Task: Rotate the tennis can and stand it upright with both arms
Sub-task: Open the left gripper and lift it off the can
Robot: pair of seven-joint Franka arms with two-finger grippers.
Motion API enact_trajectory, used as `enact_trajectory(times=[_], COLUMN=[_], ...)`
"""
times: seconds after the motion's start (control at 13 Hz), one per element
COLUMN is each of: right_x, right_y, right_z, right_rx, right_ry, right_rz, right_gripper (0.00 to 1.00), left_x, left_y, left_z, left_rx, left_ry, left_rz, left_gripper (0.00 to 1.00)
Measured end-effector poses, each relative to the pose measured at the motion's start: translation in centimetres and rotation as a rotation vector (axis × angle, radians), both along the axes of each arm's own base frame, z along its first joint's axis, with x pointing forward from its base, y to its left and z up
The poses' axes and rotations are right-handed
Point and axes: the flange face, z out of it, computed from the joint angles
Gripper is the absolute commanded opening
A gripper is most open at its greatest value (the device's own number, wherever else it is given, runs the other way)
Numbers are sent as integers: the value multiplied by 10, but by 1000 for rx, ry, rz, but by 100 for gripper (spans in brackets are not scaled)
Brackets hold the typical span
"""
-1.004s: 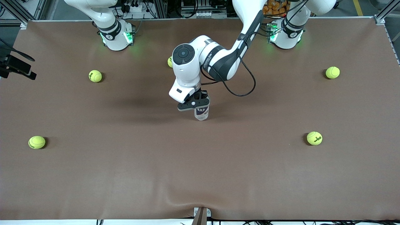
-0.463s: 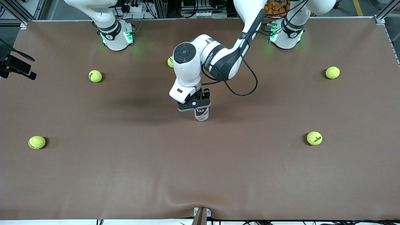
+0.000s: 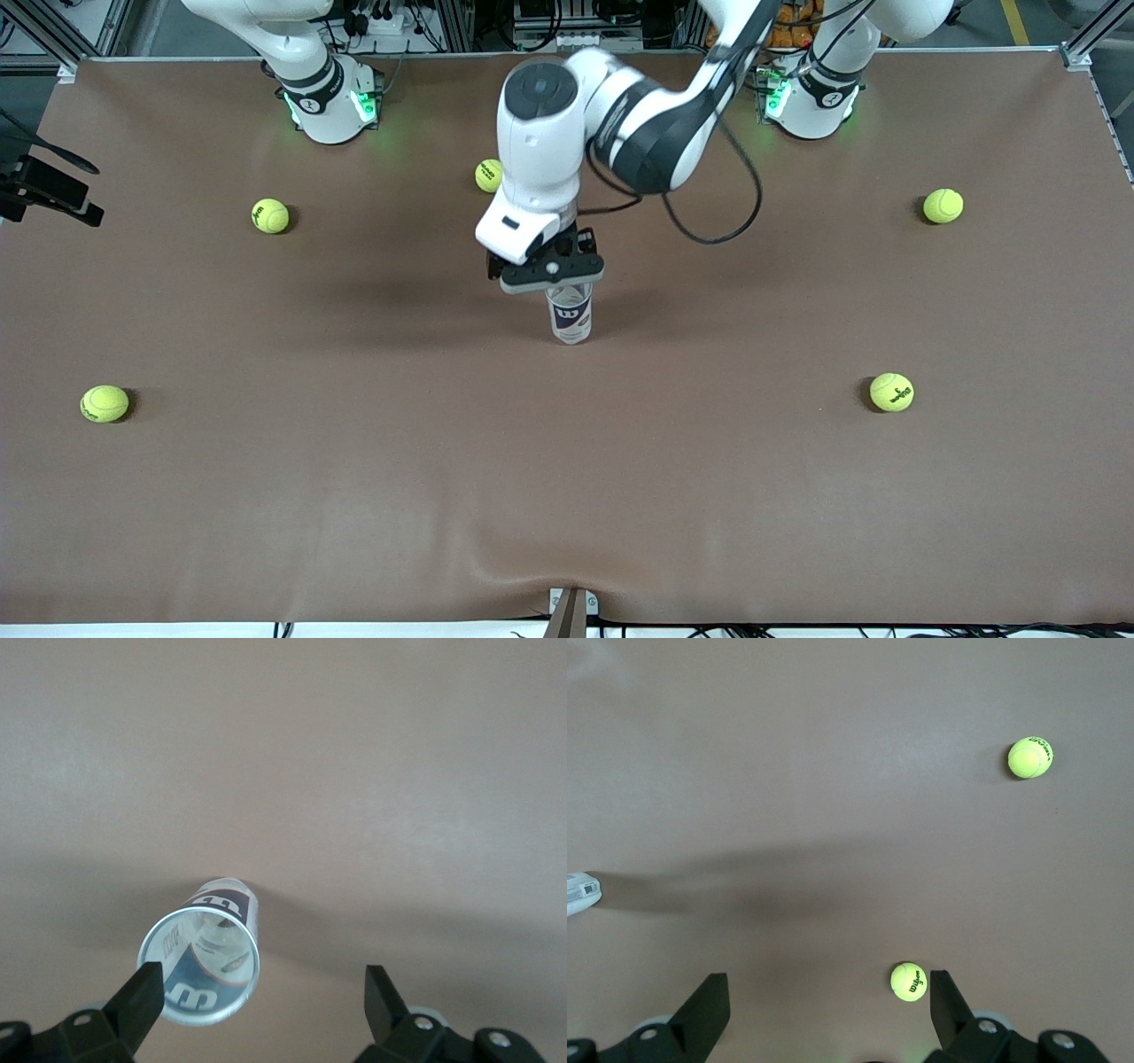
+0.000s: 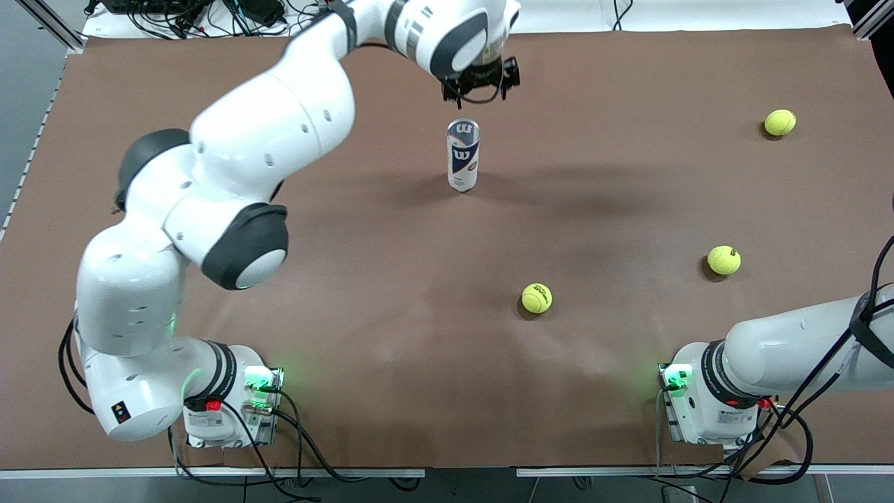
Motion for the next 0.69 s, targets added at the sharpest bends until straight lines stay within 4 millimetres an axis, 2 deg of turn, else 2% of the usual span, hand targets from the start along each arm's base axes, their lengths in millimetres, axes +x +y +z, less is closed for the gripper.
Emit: enact_trajectory(times=[0.15, 0.31, 0.54, 0.69], right_x=[0, 0, 0, 0], right_y=[0, 0, 0, 1], right_z=[0, 0, 0, 0], right_rx=[0, 0, 0, 0], right_ry=[0, 0, 0, 0], right_rz=[0, 0, 1, 1], right_gripper=[100, 100, 100, 100], left_x=[4, 19, 51, 75], left_y=[14, 40, 98, 149], left_z=[27, 47, 74, 96], left_rx=[-14, 12, 83, 99], left_ry=[-4, -29, -41, -28], left_rz=[14, -17, -92, -109], left_gripper=[100, 100, 100, 100])
